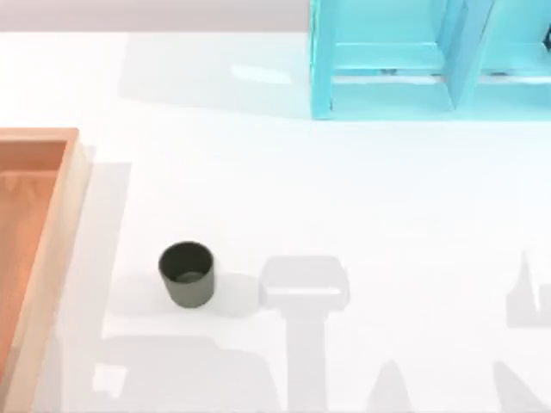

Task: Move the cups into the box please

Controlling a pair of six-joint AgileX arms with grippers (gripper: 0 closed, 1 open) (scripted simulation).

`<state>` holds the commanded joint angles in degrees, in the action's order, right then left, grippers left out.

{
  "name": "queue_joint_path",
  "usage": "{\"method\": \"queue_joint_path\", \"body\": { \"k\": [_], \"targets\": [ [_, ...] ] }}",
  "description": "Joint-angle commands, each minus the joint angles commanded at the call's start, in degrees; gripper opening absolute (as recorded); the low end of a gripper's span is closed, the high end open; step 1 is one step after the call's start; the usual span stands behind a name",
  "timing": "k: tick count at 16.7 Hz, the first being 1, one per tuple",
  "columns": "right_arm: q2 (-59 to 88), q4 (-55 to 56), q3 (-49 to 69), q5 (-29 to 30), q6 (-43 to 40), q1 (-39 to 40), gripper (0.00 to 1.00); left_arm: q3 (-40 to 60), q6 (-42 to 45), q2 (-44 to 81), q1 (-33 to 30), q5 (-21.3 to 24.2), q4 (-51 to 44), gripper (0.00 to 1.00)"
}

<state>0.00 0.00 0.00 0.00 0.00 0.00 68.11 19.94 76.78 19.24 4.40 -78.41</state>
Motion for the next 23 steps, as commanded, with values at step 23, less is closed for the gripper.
{"method": "queue_joint_path", "body": {
  "k": [23],
  "targets": [
    [0.0, 0.0, 0.0, 0.0, 0.0, 0.0, 1.0, -13.2, 1.6, 1.8, 1.6, 0.1, 15.0, 0.38]
  ]
}}
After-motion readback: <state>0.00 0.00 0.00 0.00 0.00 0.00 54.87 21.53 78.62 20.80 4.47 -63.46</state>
